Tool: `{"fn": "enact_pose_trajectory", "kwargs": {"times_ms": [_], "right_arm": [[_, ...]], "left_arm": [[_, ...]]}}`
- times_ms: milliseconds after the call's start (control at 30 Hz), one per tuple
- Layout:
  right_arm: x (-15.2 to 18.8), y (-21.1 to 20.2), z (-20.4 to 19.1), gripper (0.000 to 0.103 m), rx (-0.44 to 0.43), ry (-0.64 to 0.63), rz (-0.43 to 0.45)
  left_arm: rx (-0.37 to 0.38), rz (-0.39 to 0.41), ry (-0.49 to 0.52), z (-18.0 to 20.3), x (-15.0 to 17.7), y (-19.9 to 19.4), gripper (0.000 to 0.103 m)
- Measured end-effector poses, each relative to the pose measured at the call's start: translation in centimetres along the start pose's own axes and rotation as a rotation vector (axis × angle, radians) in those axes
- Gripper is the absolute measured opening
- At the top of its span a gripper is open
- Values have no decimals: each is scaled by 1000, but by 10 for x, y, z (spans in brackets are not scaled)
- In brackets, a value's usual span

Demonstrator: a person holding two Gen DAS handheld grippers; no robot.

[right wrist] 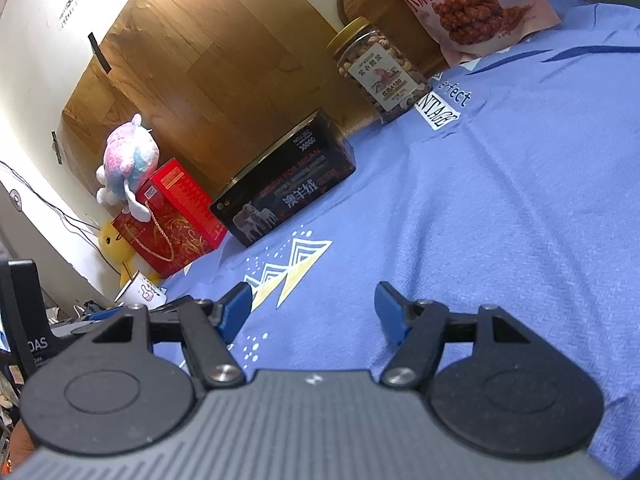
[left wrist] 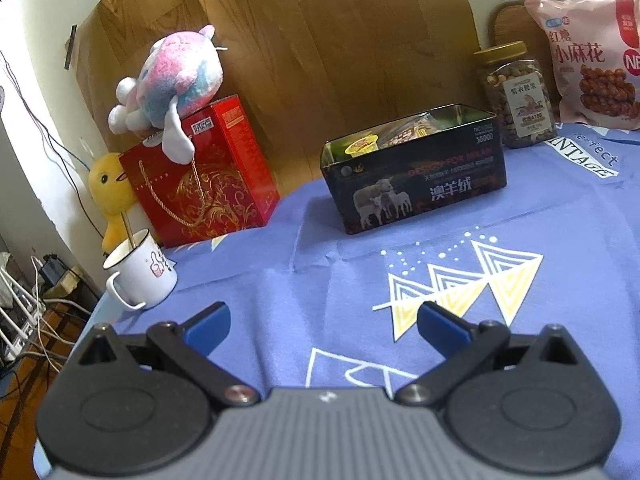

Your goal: Organize snacks

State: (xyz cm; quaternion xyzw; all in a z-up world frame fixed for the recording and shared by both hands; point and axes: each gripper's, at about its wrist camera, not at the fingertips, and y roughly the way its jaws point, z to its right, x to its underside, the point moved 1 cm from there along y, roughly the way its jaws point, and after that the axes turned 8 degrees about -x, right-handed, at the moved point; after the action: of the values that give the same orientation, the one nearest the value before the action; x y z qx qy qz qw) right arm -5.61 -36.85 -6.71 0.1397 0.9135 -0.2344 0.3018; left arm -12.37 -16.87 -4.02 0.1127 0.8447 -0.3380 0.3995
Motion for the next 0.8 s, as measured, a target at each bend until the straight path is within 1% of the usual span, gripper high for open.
{"fn": "enact_pose_trajectory", "kwargs": {"times_ms": [467, 600, 800], "right_arm": [[1, -1, 4, 70, 0, 12, 1], [1, 0, 4, 70, -1, 12, -2], [1, 1, 2, 70, -2, 5, -4]], "left_arm": [[-27, 51, 11, 1, 0, -6, 103], [-51, 75, 24, 0, 0, -7, 103], [-108, 120, 39, -2, -1, -8, 103]]}}
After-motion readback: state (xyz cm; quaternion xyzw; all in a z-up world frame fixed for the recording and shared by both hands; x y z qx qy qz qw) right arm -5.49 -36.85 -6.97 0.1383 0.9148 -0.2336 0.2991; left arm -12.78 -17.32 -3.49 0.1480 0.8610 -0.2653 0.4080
